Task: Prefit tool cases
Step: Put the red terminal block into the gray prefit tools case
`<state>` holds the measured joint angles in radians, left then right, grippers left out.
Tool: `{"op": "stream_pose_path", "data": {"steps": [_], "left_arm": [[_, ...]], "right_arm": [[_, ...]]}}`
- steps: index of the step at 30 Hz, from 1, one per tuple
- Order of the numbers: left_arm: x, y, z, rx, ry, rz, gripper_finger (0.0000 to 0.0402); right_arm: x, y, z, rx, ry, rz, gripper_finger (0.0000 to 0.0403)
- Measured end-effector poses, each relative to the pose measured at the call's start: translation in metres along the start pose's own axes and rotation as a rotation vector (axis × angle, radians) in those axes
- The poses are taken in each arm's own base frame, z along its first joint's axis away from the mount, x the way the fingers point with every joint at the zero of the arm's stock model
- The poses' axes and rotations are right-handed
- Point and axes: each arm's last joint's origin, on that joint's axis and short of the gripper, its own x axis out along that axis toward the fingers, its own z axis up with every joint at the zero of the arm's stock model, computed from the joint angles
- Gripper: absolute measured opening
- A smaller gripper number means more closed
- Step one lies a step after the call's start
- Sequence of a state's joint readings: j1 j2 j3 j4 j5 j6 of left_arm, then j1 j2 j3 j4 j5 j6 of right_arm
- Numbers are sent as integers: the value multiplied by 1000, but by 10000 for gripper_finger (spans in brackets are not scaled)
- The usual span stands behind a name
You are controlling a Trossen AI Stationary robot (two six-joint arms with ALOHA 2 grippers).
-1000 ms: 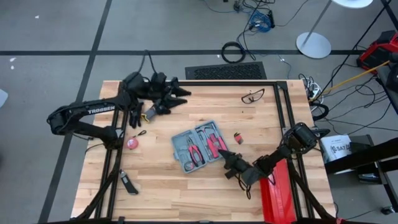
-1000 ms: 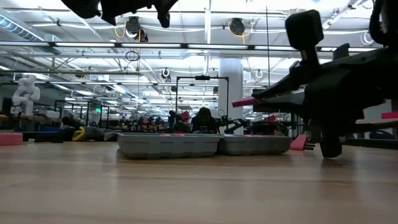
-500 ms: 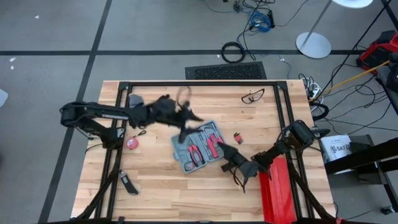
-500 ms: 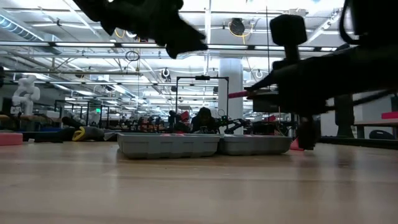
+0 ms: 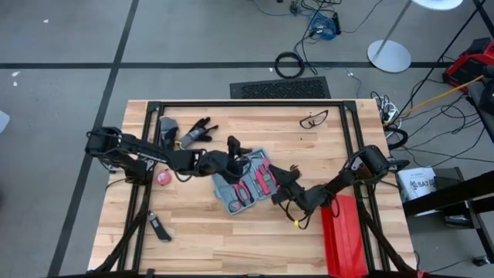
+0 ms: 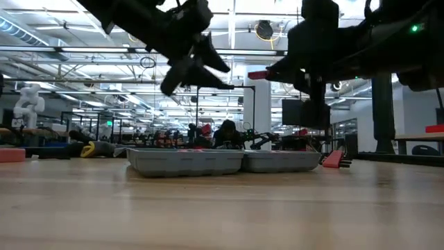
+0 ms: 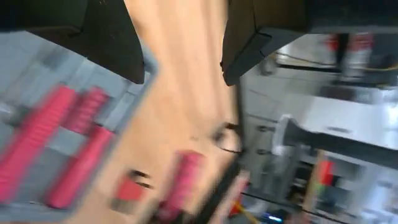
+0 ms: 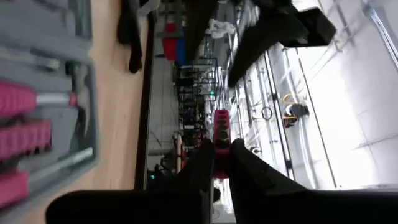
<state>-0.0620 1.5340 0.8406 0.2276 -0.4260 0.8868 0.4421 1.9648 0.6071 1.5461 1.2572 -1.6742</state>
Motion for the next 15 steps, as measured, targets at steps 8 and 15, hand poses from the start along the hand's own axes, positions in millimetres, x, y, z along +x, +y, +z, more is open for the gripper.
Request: {"op": "stream_pose_path", "data": {"steps": [8,15], "left_arm": [[-3,8,12,13,-57,129,215],[-10,-4,25,85,-77,119,215]], "right_arm": [[-3,-13,17,108,-17,-17,19],[6,-24,27,149,10,-33,18]]}}
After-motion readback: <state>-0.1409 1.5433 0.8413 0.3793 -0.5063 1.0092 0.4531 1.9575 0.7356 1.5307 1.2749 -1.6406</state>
